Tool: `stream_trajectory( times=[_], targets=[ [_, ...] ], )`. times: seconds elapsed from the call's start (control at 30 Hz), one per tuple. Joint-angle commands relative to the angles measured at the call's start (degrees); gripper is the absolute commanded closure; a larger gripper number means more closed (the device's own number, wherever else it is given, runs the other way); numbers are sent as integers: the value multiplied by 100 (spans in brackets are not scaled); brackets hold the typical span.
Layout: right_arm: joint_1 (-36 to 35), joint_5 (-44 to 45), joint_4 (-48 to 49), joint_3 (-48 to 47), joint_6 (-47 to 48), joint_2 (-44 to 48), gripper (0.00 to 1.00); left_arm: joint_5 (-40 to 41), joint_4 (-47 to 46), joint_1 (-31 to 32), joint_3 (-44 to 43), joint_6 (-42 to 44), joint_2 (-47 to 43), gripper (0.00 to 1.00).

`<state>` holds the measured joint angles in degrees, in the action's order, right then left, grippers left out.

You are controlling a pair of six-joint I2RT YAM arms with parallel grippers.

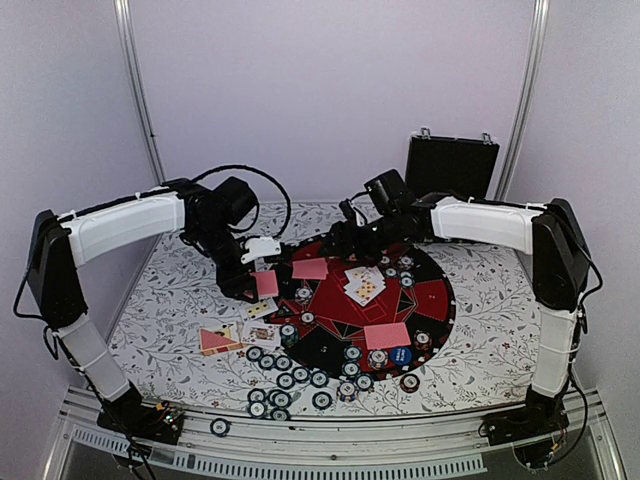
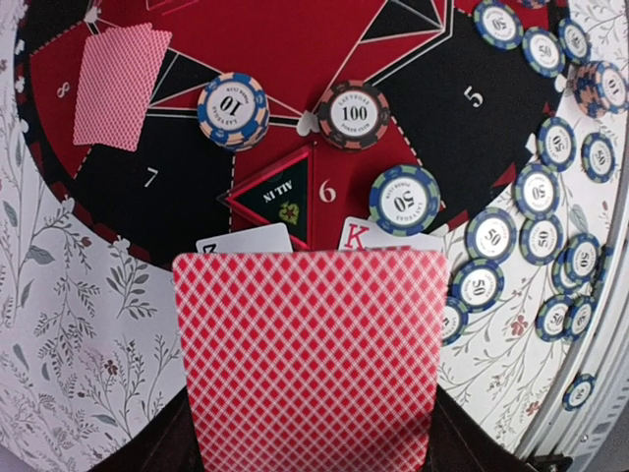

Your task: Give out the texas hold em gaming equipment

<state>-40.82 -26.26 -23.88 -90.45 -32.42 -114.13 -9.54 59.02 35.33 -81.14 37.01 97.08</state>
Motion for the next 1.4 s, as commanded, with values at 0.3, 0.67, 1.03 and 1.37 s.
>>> stream_trajectory(
  times=[0.3, 0.67, 1.03, 1.37],
  targets=[
    [-417, -2673, 3013, -80, -2044, -1020, 21, -95, -24, -53, -309, -50, -22, 51],
    [-526, -3076, 3963, -158, -2777, -1475, 22, -182, -58, -53, -398, -67, -9, 51],
    [-781, -3156, 4040, -916, -3150, -2070, 27, -225, -101, -51, -437, -97, 66, 51],
    [-801, -3225, 4086, -1070, -3304, -2321, 32, -223, -128, -44, -455, -90, 124, 51]
  ],
)
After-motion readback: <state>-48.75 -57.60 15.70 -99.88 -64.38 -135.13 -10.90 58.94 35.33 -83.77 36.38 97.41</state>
